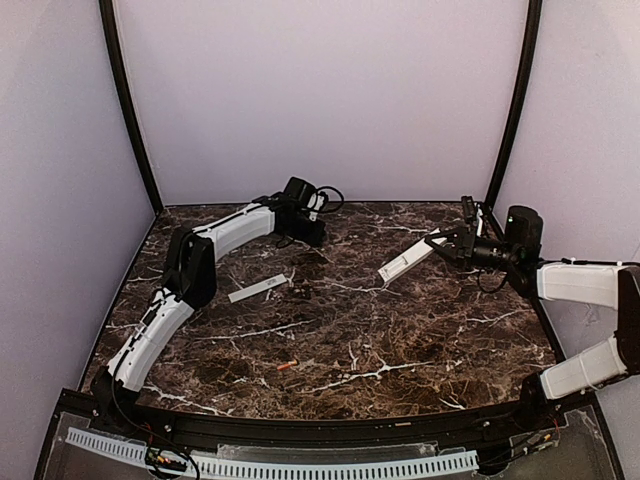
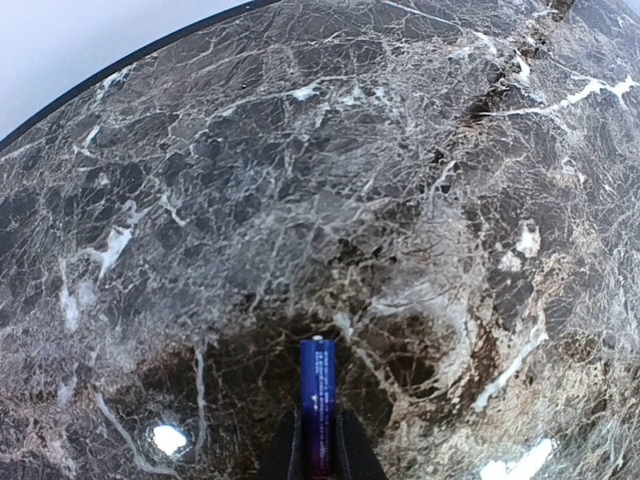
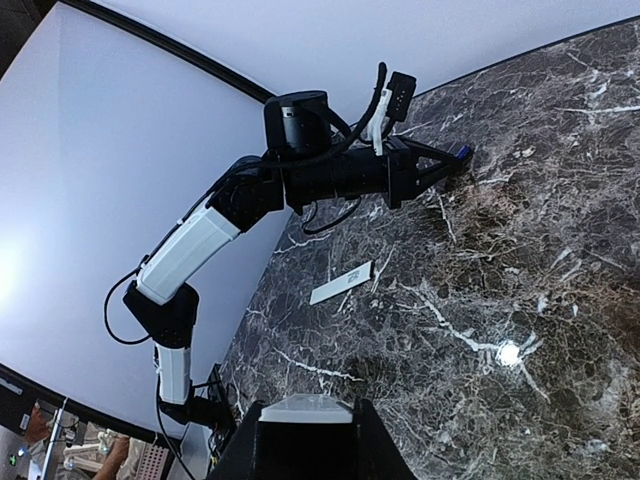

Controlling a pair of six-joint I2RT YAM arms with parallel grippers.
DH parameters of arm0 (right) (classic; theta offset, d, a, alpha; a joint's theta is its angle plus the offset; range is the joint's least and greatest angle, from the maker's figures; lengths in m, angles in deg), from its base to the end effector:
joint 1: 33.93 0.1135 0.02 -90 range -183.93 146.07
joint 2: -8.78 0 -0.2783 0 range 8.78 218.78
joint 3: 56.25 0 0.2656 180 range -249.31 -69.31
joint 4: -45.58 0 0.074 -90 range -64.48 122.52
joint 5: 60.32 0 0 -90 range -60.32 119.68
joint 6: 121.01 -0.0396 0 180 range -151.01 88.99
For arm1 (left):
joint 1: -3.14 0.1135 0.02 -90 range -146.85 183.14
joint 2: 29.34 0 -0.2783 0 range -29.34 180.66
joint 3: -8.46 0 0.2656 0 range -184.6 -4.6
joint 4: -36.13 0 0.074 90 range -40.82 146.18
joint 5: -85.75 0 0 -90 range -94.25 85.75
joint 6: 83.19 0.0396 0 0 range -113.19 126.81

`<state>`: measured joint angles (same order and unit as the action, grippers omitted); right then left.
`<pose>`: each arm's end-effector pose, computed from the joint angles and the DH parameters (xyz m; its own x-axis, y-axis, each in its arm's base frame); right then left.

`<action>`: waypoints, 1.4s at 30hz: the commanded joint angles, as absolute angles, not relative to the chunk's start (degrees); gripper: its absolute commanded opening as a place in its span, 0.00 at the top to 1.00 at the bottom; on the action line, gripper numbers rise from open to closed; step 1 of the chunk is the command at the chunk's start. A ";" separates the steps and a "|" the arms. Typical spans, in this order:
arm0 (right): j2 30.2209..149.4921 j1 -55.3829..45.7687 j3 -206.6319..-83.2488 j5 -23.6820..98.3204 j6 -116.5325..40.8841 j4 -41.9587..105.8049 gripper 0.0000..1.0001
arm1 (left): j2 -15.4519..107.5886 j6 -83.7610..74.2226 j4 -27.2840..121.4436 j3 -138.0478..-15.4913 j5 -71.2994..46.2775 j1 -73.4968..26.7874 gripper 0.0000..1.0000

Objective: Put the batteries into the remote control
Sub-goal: Move the battery to the center of the board.

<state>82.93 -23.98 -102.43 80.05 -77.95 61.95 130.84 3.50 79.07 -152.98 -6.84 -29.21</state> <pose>0.2664 0.0777 0.2367 -0.7587 0.3400 -0.5557 -0.4379 0.3653 0.8215 0.5331 -0.3398 0.1382 -0.5933 0.3075 -0.7439 0.5297 0.8450 -0.0731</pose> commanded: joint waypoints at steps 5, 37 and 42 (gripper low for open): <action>81.38 -24.57 -104.40 80.76 -75.83 61.18 1.00 | 125.70 5.50 88.40 -146.89 -7.36 -29.97 1.00; 82.23 -24.53 -99.98 88.97 -76.90 68.11 1.00 | 80.68 0.46 85.39 -78.15 -5.91 -41.78 0.98; 82.34 -24.53 -99.80 90.54 -76.70 68.67 1.00 | 81.48 1.69 86.94 -79.46 -5.18 -42.29 0.93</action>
